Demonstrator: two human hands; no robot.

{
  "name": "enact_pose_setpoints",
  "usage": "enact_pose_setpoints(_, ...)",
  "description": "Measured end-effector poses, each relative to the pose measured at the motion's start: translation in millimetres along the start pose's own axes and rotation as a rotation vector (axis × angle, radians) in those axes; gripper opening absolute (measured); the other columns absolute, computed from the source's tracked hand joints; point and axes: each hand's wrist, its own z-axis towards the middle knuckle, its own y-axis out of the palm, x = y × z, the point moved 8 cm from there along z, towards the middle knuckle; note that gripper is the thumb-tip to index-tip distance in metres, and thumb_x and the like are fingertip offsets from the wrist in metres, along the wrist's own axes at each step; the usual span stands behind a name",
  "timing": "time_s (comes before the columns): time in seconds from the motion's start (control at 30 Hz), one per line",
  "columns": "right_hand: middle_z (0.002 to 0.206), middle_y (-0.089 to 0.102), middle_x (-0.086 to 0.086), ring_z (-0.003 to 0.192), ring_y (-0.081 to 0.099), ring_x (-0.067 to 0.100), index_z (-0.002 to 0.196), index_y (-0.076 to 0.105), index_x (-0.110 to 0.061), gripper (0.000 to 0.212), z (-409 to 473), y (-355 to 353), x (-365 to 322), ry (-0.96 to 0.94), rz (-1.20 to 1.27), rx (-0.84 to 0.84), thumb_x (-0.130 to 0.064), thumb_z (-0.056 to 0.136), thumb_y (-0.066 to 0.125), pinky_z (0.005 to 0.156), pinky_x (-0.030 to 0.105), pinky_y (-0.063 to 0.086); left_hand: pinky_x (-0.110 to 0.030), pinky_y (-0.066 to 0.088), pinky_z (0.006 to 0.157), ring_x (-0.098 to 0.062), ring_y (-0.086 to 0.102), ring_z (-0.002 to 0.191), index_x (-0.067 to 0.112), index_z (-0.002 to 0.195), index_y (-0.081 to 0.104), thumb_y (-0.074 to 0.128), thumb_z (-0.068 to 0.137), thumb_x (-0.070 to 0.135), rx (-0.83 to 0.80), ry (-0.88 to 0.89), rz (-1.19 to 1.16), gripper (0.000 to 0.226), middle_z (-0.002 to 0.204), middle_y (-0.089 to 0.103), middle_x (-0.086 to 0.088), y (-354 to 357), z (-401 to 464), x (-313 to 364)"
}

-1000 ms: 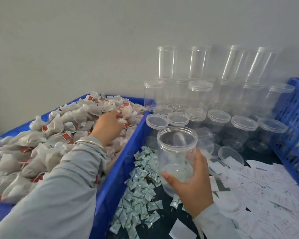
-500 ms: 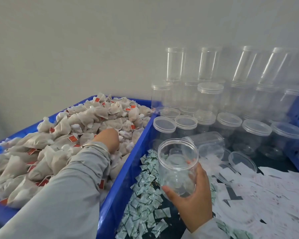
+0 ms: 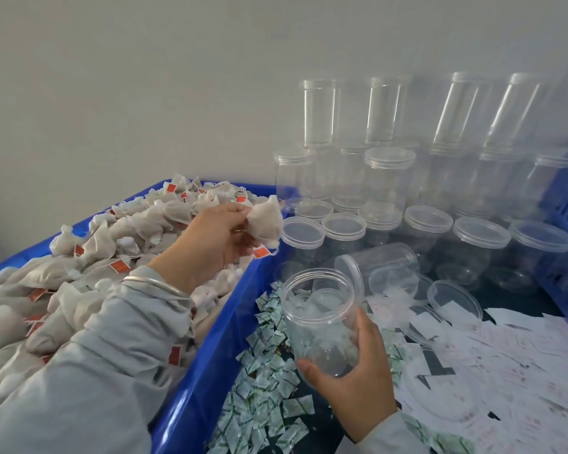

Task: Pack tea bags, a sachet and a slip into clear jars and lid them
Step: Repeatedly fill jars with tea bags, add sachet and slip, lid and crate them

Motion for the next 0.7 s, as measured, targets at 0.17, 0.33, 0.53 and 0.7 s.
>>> enact_pose_setpoints(0.17,0.121,0.028,-0.047,0.120,0.034,-0.013,0.122,0.018,-0.064,0.099,-2,3,-2,-0.040,-0.030,0.001,-0.048,0.053,0.088,0.100,0.024,0.034,-0.023,0.051,0.047,-0.019,0.060,0.049,0.003,0.085,0.055,0.039,0.095,0.000,-0.344,-0.114,-0.014,0.020,0.064,0.062,-0.013,42,-19,-16)
enact_pose_setpoints(0.33,0.125,0.034,-0.037,0.120,0.039,-0.007,0.124,0.021,-0.059,0.095,-1,0,-1,-0.030,-0.032,0.030,-0.063,0.048,0.079,0.099,0.022,0.036,-0.020,0.051,0.050,-0.015,0.062,0.054,0.004,0.087,0.061,0.046,0.094,0.006,-0.466,-0.132,0.118,0.016,0.075,0.068,-0.010,55,-25,-25)
enact_pose_setpoints(0.53,0.122,0.032,-0.043,0.120,0.035,-0.015,0.123,0.019,-0.061,0.098,-2,1,3,-0.003,-0.011,0.032,-0.062,0.047,0.081,0.104,0.028,0.036,-0.024,0.044,0.057,-0.010,0.056,0.059,0.012,0.088,0.064,0.050,0.095,0.008,0.075,0.052,0.323,0.016,0.072,0.070,0.003,-12,9,-10)
enact_pose_setpoints(0.7,0.120,0.029,-0.052,0.120,0.033,-0.019,0.123,0.018,-0.065,0.094,-2,1,-1,-0.018,-0.014,0.052,-0.070,0.046,0.071,0.098,0.022,0.034,-0.025,0.046,0.058,-0.014,0.060,0.071,0.022,0.086,0.063,0.049,0.091,0.009,0.332,0.117,0.929,0.020,0.087,0.066,0.003,-54,25,-12)
